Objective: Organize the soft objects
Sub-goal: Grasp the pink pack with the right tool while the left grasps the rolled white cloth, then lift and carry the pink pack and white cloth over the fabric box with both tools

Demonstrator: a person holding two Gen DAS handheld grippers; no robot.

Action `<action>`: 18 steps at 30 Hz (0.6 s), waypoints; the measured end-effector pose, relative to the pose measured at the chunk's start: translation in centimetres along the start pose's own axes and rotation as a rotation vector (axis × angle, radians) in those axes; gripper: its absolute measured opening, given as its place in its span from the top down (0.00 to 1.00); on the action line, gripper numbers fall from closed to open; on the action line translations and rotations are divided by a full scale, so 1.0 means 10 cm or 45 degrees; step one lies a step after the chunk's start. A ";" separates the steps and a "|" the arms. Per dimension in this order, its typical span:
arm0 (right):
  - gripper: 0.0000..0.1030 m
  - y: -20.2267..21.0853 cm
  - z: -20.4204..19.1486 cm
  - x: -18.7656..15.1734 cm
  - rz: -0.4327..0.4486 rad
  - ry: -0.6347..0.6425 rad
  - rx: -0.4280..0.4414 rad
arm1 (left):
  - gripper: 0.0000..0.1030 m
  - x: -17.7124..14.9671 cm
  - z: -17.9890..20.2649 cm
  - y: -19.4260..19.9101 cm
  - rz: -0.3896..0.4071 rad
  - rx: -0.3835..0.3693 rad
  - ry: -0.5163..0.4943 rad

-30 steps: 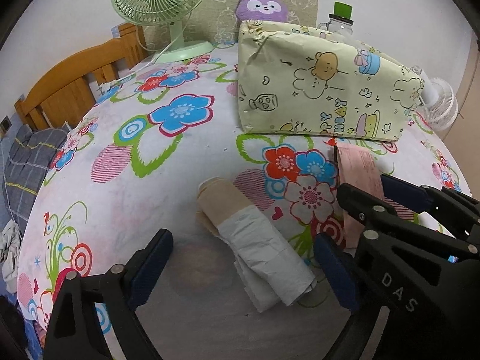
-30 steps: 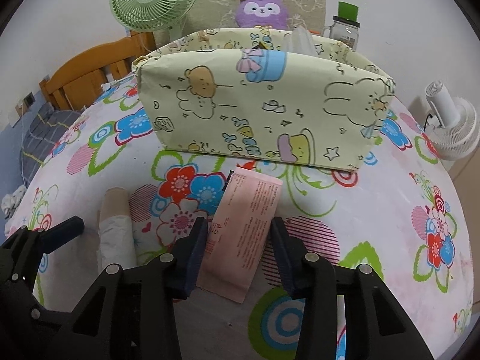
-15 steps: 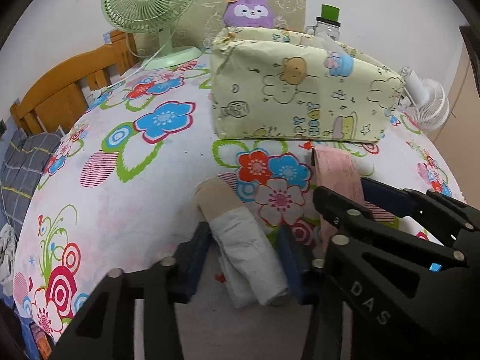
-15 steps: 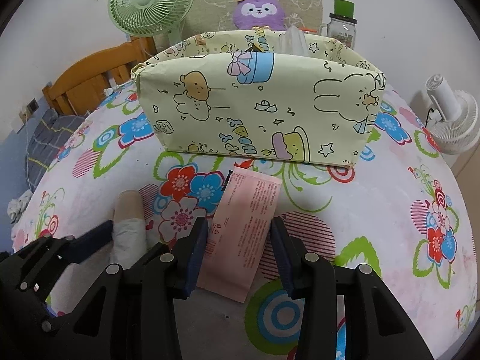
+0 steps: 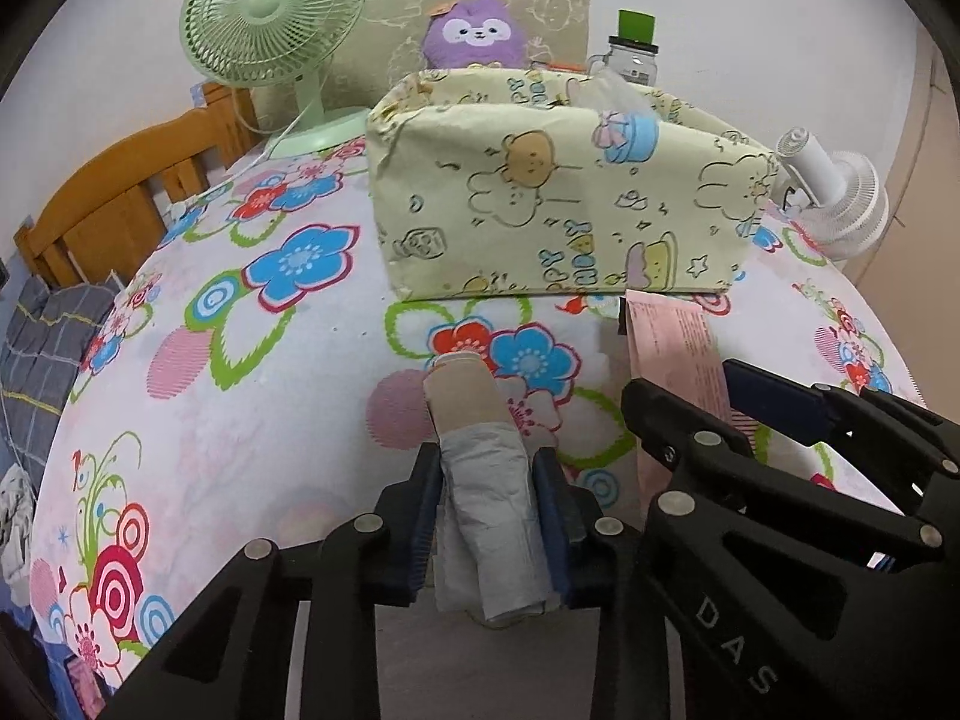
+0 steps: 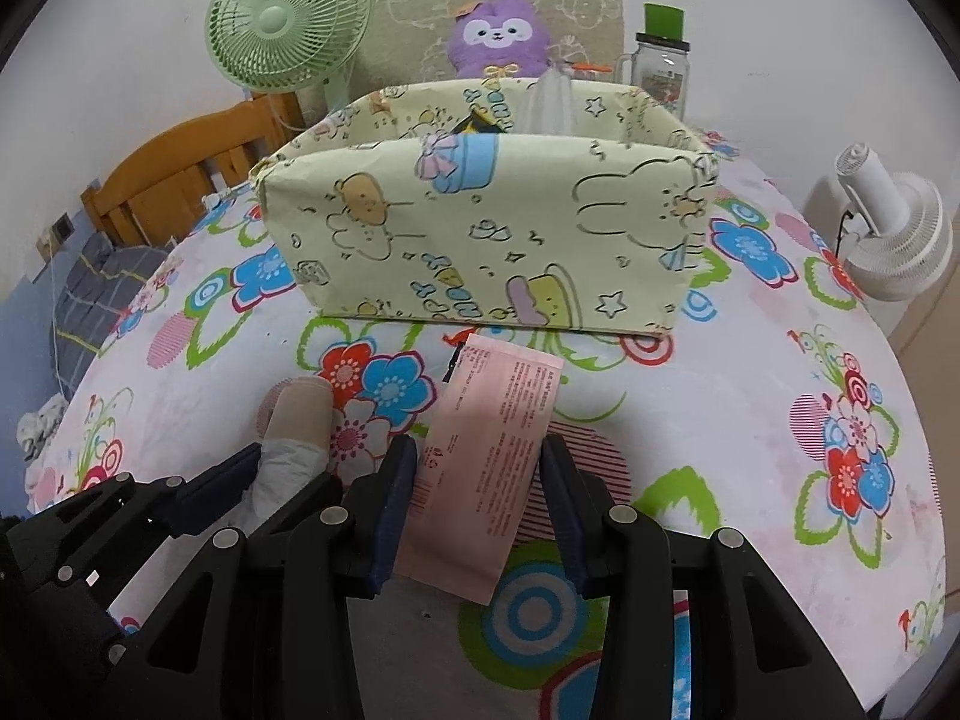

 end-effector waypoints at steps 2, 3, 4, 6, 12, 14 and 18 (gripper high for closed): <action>0.55 0.03 0.03 0.01 0.008 -0.007 -0.006 | 0.70 0.02 0.03 0.01 0.007 -0.004 -0.008; 0.55 0.04 0.04 0.01 0.012 -0.009 -0.009 | 0.70 0.03 0.04 0.03 0.012 -0.006 -0.013; 0.55 0.05 0.05 0.02 0.015 -0.012 -0.010 | 0.70 0.05 0.06 0.03 0.015 -0.008 -0.016; 0.55 0.08 0.07 0.03 0.022 -0.017 -0.013 | 0.70 0.07 0.08 0.06 0.022 -0.012 -0.021; 0.55 0.20 0.12 0.08 0.044 -0.033 -0.022 | 0.70 0.14 0.14 0.15 0.041 -0.026 -0.038; 0.55 0.24 0.13 0.09 0.053 -0.037 -0.019 | 0.70 0.17 0.17 0.19 0.049 -0.031 -0.049; 0.55 0.34 0.16 0.14 0.076 -0.048 -0.017 | 0.70 0.23 0.21 0.26 0.067 -0.035 -0.058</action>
Point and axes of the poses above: each gripper's, at about its wrist camera, not at the fingertips, and y roughly against the way its jaws point, z to its right, x to its top, the point moved 1 cm from there along -y, roughly the way its jaws point, and after that the axes turned 1 degree about x, right-handed, at the moved point
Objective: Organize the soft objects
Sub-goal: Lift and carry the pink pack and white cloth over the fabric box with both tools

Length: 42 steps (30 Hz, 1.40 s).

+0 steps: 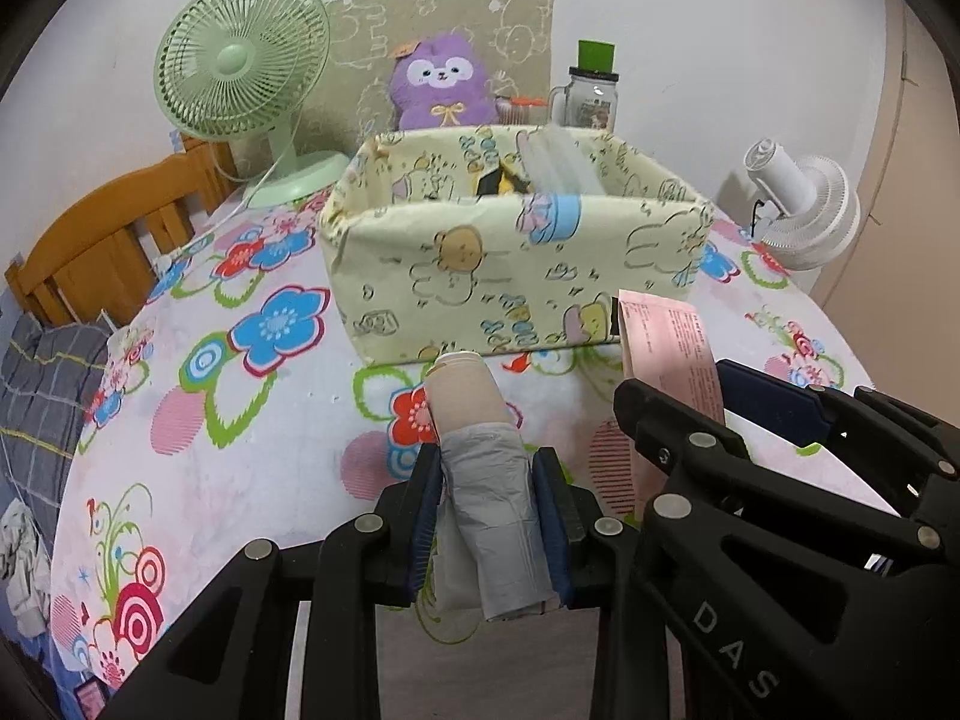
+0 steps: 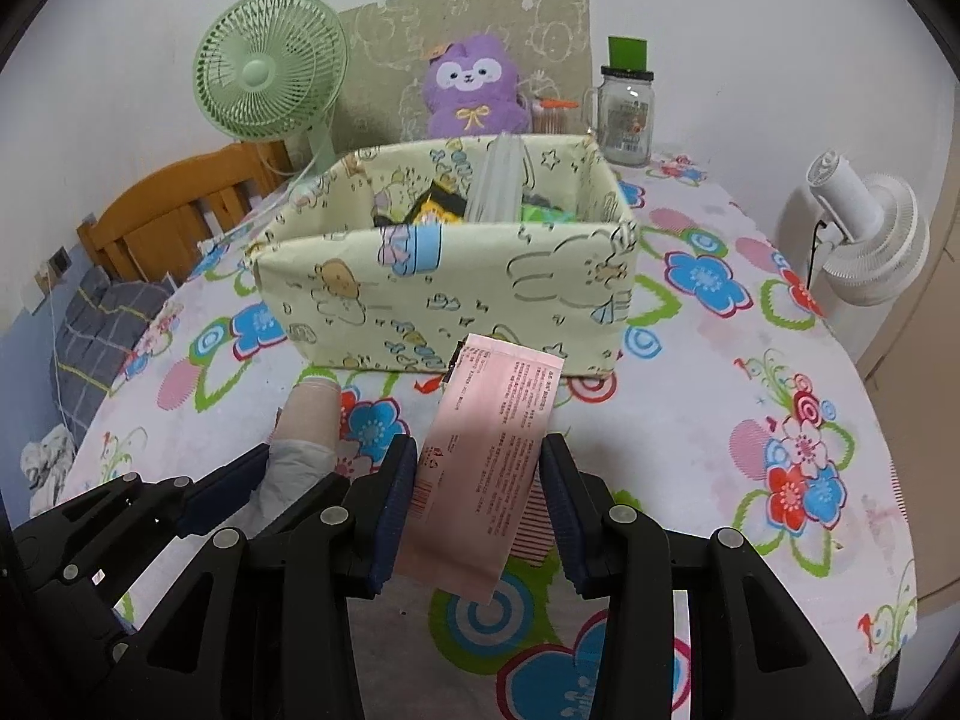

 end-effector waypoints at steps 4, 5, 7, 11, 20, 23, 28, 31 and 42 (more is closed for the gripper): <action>0.55 0.08 0.01 0.05 0.020 -0.001 -0.002 | 0.70 0.05 0.03 0.08 0.022 -0.008 -0.008; 0.55 0.11 0.02 0.06 0.027 -0.002 -0.004 | 0.70 0.07 0.04 0.11 0.029 -0.010 -0.011; 0.55 0.16 0.02 0.08 0.039 -0.003 -0.005 | 0.70 0.09 0.06 0.15 0.039 -0.011 -0.017; 0.55 0.26 0.04 0.11 0.066 -0.008 -0.005 | 0.70 0.15 0.09 0.23 0.063 -0.013 -0.039; 0.55 0.47 0.04 0.24 0.126 -0.004 -0.006 | 0.70 0.29 0.10 0.44 0.125 -0.014 -0.059; 0.55 0.53 0.03 0.29 0.145 0.006 -0.011 | 0.70 0.33 0.09 0.49 0.143 -0.014 -0.064; 0.55 0.62 0.01 0.35 0.168 0.017 -0.020 | 0.70 0.40 0.09 0.57 0.169 -0.014 -0.070; 0.55 0.67 0.00 0.40 0.186 0.021 -0.020 | 0.70 0.44 0.09 0.61 0.185 -0.016 -0.074; 0.55 0.79 -0.02 0.55 0.226 0.019 -0.009 | 0.70 0.59 0.08 0.70 0.230 -0.029 -0.082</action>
Point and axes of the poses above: each gripper's, at about its wrist camera, not at the fingertips, and y roughly against the way its jaws point, z to its right, x to its top, the point moved 1 cm from there along -y, roughly the way its jaws point, and after that the axes turned 1 degree about x, right-handed, at the moved point
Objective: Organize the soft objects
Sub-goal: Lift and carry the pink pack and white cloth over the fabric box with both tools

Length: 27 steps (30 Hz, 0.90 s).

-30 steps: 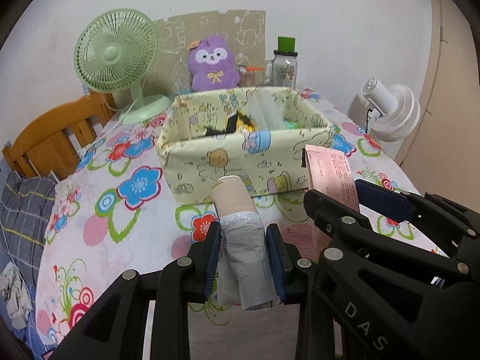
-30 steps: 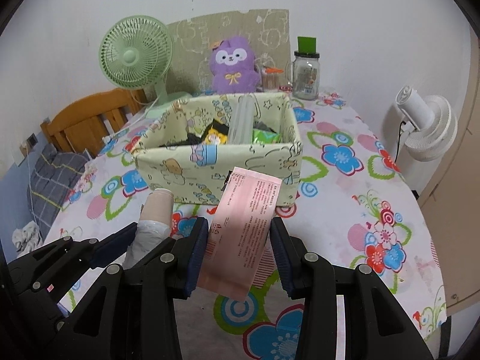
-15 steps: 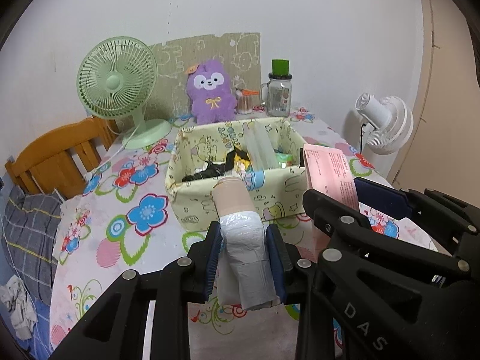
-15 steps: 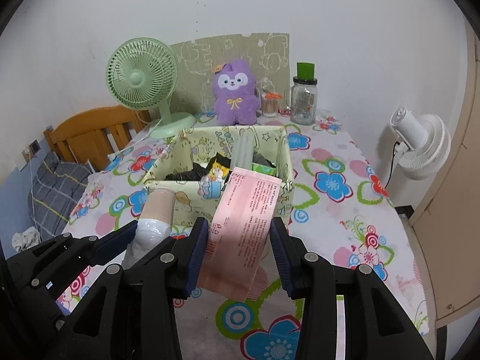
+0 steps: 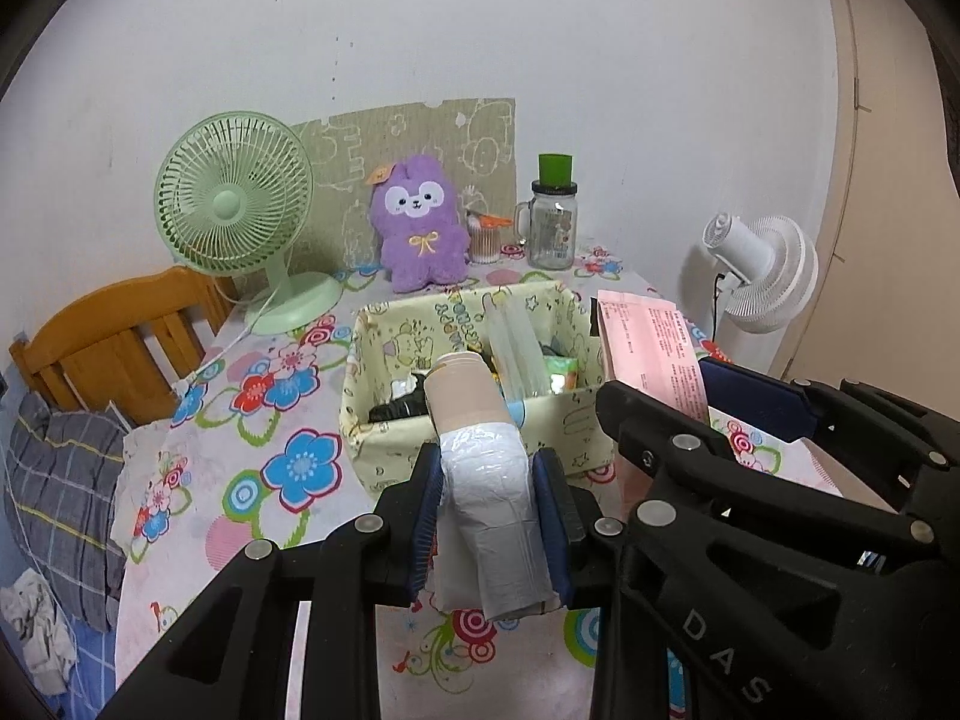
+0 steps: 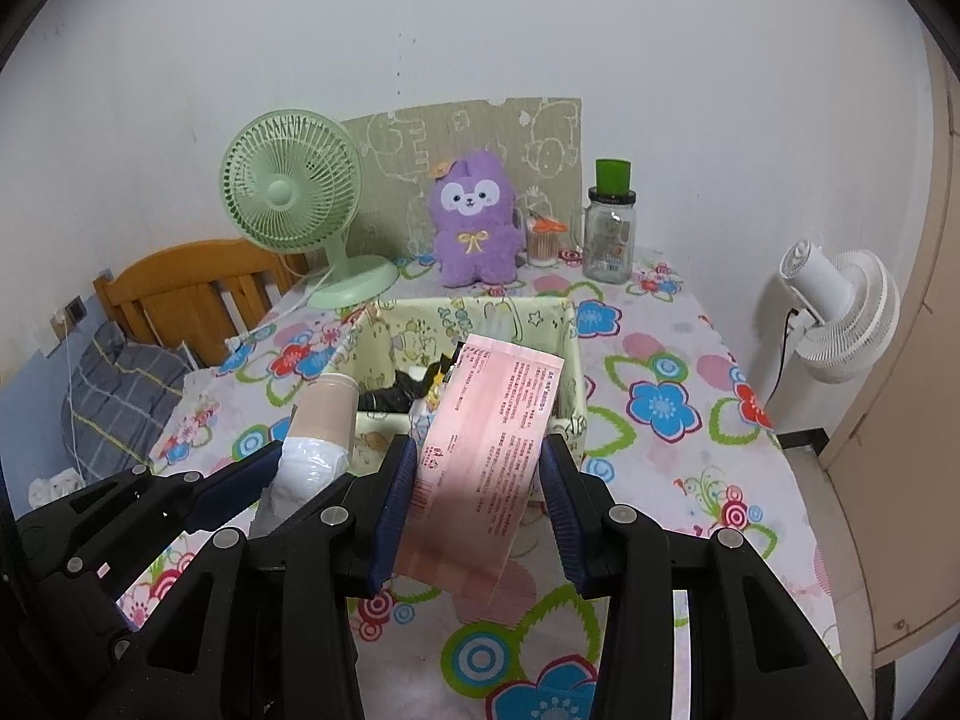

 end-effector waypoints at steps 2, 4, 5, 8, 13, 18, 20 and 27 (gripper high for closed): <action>0.55 0.02 -0.01 0.03 0.013 -0.001 0.000 | 0.70 0.04 0.00 0.00 0.007 -0.003 0.002; 0.55 0.01 0.00 0.06 0.015 0.000 0.004 | 0.70 0.07 -0.01 -0.01 0.014 -0.001 0.004; 0.55 0.01 0.00 0.08 0.017 0.000 0.003 | 0.70 0.08 -0.01 -0.01 0.016 -0.002 0.005; 0.55 0.00 0.00 0.12 0.023 0.004 -0.001 | 0.70 0.11 -0.01 -0.02 0.021 -0.004 0.003; 0.55 -0.02 0.01 0.18 0.030 0.004 -0.001 | 0.70 0.16 -0.02 -0.03 0.029 -0.005 0.001; 0.55 -0.04 0.02 0.25 0.034 0.005 -0.001 | 0.70 0.22 -0.02 -0.06 0.031 -0.007 0.000; 0.55 -0.06 0.02 0.27 0.035 0.006 -0.001 | 0.70 0.25 -0.02 -0.08 0.035 -0.006 0.000; 0.56 -0.15 0.03 0.40 0.040 0.009 -0.002 | 0.70 0.37 -0.06 -0.19 0.033 -0.005 0.004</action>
Point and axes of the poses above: each gripper's, at about its wrist camera, not at the fingertips, and y roughly against the way its jaws point, z to its right, x to its top, the point moved 1 cm from there along -y, roughly the way its jaws point, and after that the axes turned 1 degree about x, right-handed, at the moved point
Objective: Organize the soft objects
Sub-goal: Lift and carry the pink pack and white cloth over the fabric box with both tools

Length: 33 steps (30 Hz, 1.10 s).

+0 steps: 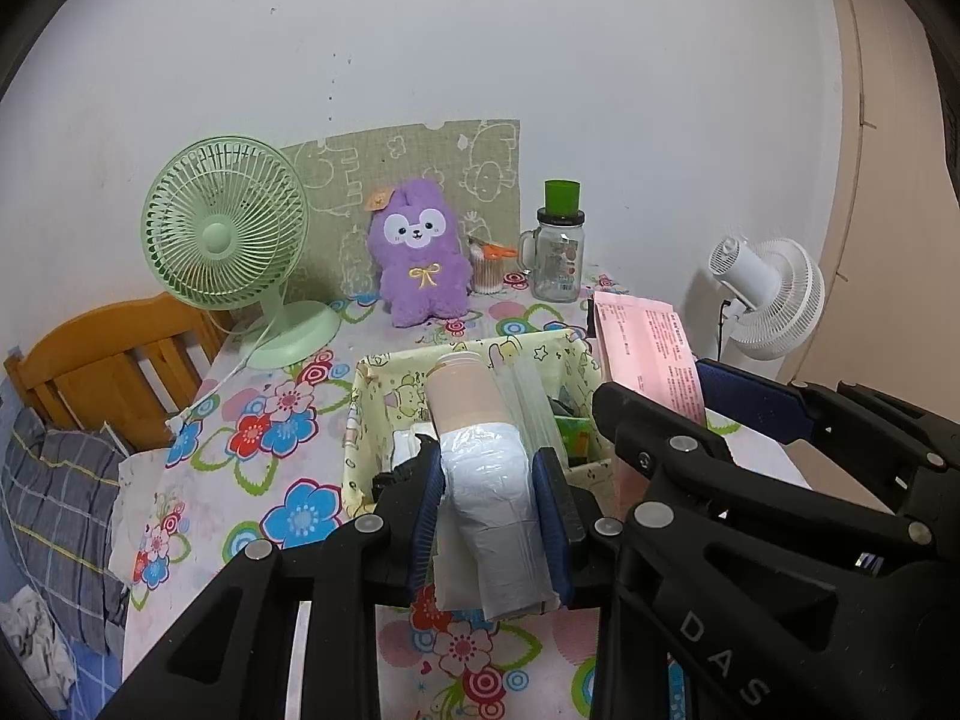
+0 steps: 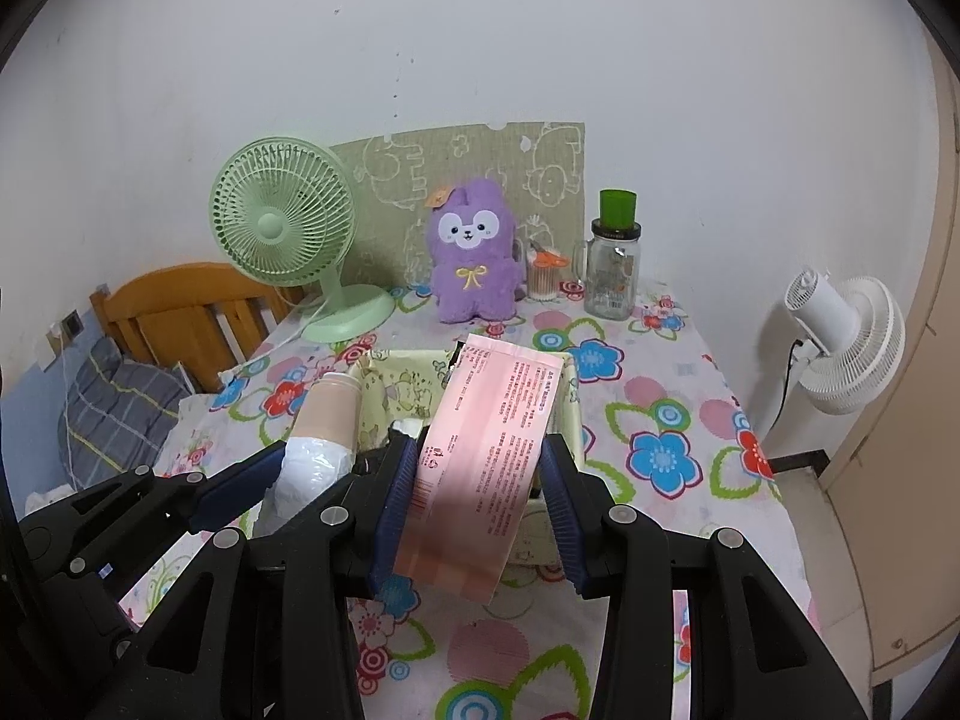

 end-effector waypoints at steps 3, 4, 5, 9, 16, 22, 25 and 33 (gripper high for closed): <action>0.55 -0.04 0.01 0.03 -0.003 -0.002 0.002 | 0.70 0.02 -0.01 -0.02 -0.001 0.003 0.002; 0.55 -0.06 0.01 0.05 -0.004 -0.002 0.003 | 0.70 0.04 -0.02 -0.05 -0.003 0.003 0.004; 0.55 -0.08 0.01 0.06 -0.004 0.000 0.002 | 0.70 0.05 -0.02 -0.07 -0.006 0.002 0.004; 0.55 -0.16 0.03 0.12 -0.007 0.000 0.002 | 0.70 0.11 -0.04 -0.16 -0.008 0.005 0.004; 0.55 -0.26 0.06 0.19 -0.009 0.000 0.004 | 0.70 0.18 -0.07 -0.28 -0.012 0.012 0.005; 0.55 -0.40 0.08 0.27 -0.011 0.003 0.004 | 0.70 0.23 -0.10 -0.39 -0.022 0.016 0.008; 0.55 -0.46 0.08 0.29 -0.017 0.000 0.007 | 0.70 0.26 -0.11 -0.46 -0.033 0.017 0.009; 0.55 -0.67 0.10 0.31 -0.050 0.002 0.030 | 0.70 0.27 -0.18 -0.65 -0.068 0.020 0.025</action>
Point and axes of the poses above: each gripper's, at about its wrist camera, not at the fingertips, and y roughly against the way its jaws point, z to its right, x to its top, the point moved 1 cm from there along -y, roughly the way its jaws point, and after that the axes turned 1 degree about x, right-handed, at the moved point
